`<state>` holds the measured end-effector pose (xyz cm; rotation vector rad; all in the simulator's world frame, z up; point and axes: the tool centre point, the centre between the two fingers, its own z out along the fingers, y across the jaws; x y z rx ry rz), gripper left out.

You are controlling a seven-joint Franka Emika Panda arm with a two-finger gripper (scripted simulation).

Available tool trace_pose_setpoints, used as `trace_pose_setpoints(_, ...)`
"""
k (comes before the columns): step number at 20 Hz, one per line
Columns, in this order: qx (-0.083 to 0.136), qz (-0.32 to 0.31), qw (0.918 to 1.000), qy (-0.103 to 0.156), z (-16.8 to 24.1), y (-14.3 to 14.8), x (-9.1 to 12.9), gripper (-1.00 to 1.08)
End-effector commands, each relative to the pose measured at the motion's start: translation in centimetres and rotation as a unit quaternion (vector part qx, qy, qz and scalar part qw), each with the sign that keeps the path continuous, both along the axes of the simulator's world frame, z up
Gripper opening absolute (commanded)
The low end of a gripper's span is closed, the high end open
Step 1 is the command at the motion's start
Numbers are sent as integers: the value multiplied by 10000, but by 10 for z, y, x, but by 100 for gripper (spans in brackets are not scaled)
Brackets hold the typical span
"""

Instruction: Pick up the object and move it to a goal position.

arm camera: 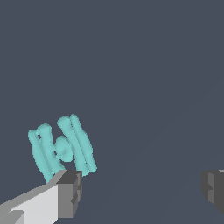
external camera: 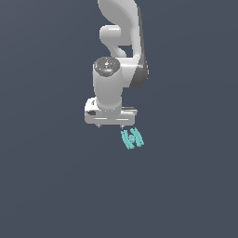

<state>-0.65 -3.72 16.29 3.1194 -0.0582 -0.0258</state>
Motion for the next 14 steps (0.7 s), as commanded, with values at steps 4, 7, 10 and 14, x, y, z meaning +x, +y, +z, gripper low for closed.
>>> trace_pose_setpoints(4, 0, 0, 10000, 0, 0, 0, 0, 100)
trace_pose_setpoints(7, 0, 0, 10000, 0, 0, 0, 0, 100)
trace_pose_setpoints(10, 0, 0, 10000, 0, 0, 0, 0, 100)
trace_pose_setpoints(14, -6, 48, 10000, -2, 1, 2, 1, 68)
